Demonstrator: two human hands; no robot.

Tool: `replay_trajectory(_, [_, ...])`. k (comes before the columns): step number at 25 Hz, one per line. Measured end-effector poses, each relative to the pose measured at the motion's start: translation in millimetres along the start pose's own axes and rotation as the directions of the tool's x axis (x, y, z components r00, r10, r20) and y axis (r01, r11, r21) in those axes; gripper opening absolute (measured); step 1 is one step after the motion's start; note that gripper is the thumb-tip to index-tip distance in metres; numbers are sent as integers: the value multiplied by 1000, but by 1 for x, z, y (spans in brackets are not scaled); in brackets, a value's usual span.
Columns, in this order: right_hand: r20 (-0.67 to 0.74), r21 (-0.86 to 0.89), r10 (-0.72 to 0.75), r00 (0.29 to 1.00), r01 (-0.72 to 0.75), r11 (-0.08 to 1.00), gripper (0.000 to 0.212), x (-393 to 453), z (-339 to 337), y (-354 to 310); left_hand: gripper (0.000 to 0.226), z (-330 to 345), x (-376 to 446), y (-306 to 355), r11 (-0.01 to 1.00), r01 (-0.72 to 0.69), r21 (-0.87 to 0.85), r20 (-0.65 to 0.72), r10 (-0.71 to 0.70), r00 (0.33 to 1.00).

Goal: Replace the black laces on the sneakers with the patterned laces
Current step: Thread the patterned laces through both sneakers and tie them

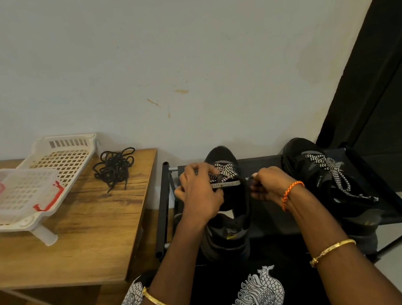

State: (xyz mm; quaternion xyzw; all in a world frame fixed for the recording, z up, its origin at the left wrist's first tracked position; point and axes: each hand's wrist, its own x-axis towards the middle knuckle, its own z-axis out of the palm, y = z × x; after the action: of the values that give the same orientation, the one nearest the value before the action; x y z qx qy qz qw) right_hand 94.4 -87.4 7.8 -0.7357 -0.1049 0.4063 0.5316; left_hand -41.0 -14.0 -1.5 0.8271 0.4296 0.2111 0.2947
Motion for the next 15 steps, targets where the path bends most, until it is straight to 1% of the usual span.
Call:
replay_trajectory(2, [-137, 162, 7, 991, 16, 987, 20, 5, -13, -1, 61, -6, 0, -5, 998, 64, 30, 19, -65, 998])
replay_trajectory(4, [-268, 312, 21, 963, 66, 948, 25, 7, -29, -5, 76, -10, 1, -10, 986, 164, 16, 62, -165, 984])
replay_trajectory(5, [-337, 396, 20, 941, 123, 910, 27, 5, -38, -7, 80, -11, 1, -13, 977, 211, 17, 88, -211, 973])
replay_trajectory(7, [-448, 572, 24, 894, 266, 776, 32, -3, -55, -9, 83, -13, 4, -19, 962, 263, 67, 154, -271, 950])
replay_trajectory(8, [-476, 634, 9, 880, 335, 697, 33, -7, -62, -9, 84, -13, 5, -22, 957, 276, 85, 191, -288, 938])
replay_trajectory(9, [-471, 672, -22, 882, 375, 638, 35, -9, -65, -7, 85, -13, 8, -26, 955, 289, 61, 234, -295, 927])
replay_trajectory(10, [-427, 692, -68, 902, 374, 618, 36, -11, -63, -4, 84, -13, 10, -28, 953, 302, 1, 278, -290, 916])
replay_trajectory(11, [-370, 674, -127, 920, 360, 645, 35, -11, -55, -1, 80, -13, 12, -28, 947, 313, -73, 319, -275, 907])
replay_trajectory(12, [-346, 564, -205, 916, 378, 734, 32, -11, -44, 2, 74, -13, 12, -27, 939, 313, -144, 350, -247, 903])
replay_trajectory(13, [-351, 345, -308, 884, 428, 836, 28, -9, -31, 5, 67, -13, 13, -25, 930, 306, -202, 366, -218, 905])
replay_trajectory(14, [-313, 90, -421, 851, 467, 879, 23, -6, -19, 10, 61, -13, 13, -24, 921, 296, -252, 362, -194, 912])
replay_trajectory(15, [-210, -129, -496, 842, 479, 868, 18, -5, -8, 14, 54, -13, 13, -23, 911, 287, -295, 347, -178, 921])
